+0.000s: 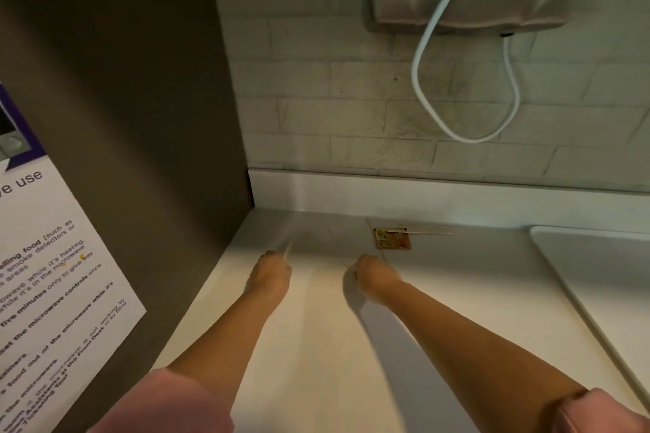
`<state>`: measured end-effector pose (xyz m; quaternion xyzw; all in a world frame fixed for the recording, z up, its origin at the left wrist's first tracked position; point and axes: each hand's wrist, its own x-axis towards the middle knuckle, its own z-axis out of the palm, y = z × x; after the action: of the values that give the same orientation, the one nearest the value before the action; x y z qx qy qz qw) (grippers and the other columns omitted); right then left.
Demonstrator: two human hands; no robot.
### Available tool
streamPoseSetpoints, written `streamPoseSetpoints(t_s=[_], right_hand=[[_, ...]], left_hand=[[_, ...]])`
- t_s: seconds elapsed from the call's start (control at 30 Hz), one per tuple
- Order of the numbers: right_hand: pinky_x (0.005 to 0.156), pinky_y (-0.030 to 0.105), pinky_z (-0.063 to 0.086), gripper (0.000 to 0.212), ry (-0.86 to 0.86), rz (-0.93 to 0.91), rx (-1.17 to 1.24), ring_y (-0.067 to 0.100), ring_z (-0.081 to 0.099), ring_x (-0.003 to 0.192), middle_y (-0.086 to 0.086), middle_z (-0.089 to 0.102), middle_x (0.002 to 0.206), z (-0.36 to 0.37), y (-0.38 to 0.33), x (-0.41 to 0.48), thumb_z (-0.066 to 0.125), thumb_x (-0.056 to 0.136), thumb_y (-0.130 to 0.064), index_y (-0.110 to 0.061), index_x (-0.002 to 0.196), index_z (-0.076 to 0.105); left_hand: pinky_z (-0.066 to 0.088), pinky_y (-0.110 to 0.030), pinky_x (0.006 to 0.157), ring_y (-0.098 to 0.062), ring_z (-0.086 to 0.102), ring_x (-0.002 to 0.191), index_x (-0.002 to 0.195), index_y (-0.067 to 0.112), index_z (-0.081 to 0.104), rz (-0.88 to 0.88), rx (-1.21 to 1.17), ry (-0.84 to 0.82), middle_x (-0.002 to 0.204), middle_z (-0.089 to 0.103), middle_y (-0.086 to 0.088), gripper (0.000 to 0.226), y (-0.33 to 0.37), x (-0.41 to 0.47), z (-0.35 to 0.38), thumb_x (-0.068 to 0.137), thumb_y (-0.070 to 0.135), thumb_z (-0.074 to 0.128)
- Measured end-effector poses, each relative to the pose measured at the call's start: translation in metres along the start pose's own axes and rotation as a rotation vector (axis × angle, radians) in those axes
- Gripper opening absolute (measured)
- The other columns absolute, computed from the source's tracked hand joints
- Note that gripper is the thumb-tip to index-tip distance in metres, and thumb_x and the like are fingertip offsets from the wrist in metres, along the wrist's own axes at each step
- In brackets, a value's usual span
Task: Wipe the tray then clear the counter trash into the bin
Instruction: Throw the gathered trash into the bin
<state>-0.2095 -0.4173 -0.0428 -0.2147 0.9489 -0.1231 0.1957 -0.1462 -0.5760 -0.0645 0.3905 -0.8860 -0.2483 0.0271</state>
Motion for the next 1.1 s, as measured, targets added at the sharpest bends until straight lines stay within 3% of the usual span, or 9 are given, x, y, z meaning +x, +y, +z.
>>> streamPoseSetpoints(t_s=[0.1,0.17,0.3,0.37,0.43,0.6,0.73,0.83,1.1], right_hand=[[0.068,0.027,0.038,0.018,0.089,-0.082,0.252,0.024,0.053,0.088,0.009,0.056,0.09,-0.003,0.001,0.004,0.034,0.1,-0.014,-0.006,0.1,0.05],[0.064,0.026,0.036,0.013,0.108,-0.118,0.47,0.021,0.046,0.08,0.006,0.049,0.08,-0.003,-0.004,0.004,0.033,0.097,-0.011,-0.006,0.092,0.044],[0.055,0.021,0.034,0.015,0.057,-0.165,0.793,0.013,0.042,0.064,0.006,0.05,0.078,-0.007,-0.017,-0.003,0.032,0.096,-0.007,-0.006,0.091,0.046],[0.053,0.021,0.033,0.019,0.01,-0.199,0.832,0.012,0.041,0.06,0.002,0.049,0.07,-0.009,-0.021,-0.005,0.032,0.096,-0.005,-0.008,0.084,0.047],[0.052,0.021,0.033,0.023,-0.023,-0.236,0.833,0.012,0.042,0.059,0.001,0.051,0.068,-0.009,-0.021,-0.003,0.034,0.095,-0.005,-0.011,0.076,0.046],[0.059,0.024,0.034,0.02,0.014,-0.306,0.589,0.021,0.049,0.075,0.01,0.053,0.081,-0.016,-0.008,0.007,0.041,0.097,-0.015,-0.009,0.082,0.053],[0.089,0.013,0.036,0.033,0.289,-0.177,0.081,0.024,0.048,0.118,0.007,0.055,0.127,-0.038,0.033,0.044,0.042,0.093,-0.009,-0.01,0.121,0.06],[0.1,0.036,0.037,0.044,0.356,0.006,-0.044,0.029,0.041,0.122,0.011,0.045,0.131,-0.054,0.072,0.062,0.052,0.087,-0.002,-0.01,0.129,0.052],[0.104,0.041,0.037,0.05,0.21,0.095,-0.194,0.029,0.035,0.129,0.005,0.036,0.142,-0.055,0.114,0.083,0.045,0.092,-0.006,-0.019,0.14,0.04]], left_hand=[[0.044,-0.028,0.059,-0.025,0.057,0.069,0.117,-0.003,0.047,0.012,-0.459,-0.084,0.088,0.057,-0.016,0.027,0.011,-0.006,0.003,0.096,0.011,0.039],[0.031,-0.023,0.048,-0.017,0.041,0.05,0.102,0.006,0.05,-0.008,-0.719,-0.157,0.068,0.048,-0.006,0.016,0.022,-0.012,0.007,0.096,0.012,0.035],[0.021,-0.024,0.042,-0.012,0.026,0.044,0.086,0.011,0.048,-0.073,-1.132,-0.29,0.057,0.033,0.0,0.027,0.054,-0.024,0.0,0.101,0.024,0.031],[0.025,-0.024,0.044,-0.012,0.029,0.045,0.086,0.011,0.052,-0.04,-1.155,-0.302,0.056,0.033,-0.001,0.035,0.063,-0.026,-0.002,0.1,0.039,0.036],[0.03,-0.027,0.049,-0.015,0.035,0.049,0.082,0.01,0.054,0.003,-1.121,-0.274,0.058,0.039,-0.003,0.033,0.065,-0.025,0.0,0.099,0.036,0.041],[0.026,-0.026,0.05,-0.014,0.031,0.051,0.067,0.013,0.041,-0.019,-1.155,-0.26,0.062,0.037,-0.004,0.035,0.065,-0.019,0.006,0.101,0.019,0.035],[0.025,-0.027,0.051,-0.014,0.033,0.052,0.068,0.014,0.045,-0.05,-1.157,-0.252,0.064,0.042,-0.003,0.035,0.06,-0.012,0.009,0.101,0.022,0.036],[0.028,-0.023,0.05,-0.013,0.034,0.053,0.07,0.012,0.047,-0.083,-1.264,-0.297,0.062,0.041,-0.003,0.033,0.06,-0.009,0.009,0.101,0.018,0.036],[0.025,-0.025,0.051,-0.014,0.031,0.052,0.072,0.011,0.046,-0.062,-1.267,-0.343,0.061,0.038,-0.003,0.033,0.069,-0.008,0.013,0.102,0.016,0.034]])
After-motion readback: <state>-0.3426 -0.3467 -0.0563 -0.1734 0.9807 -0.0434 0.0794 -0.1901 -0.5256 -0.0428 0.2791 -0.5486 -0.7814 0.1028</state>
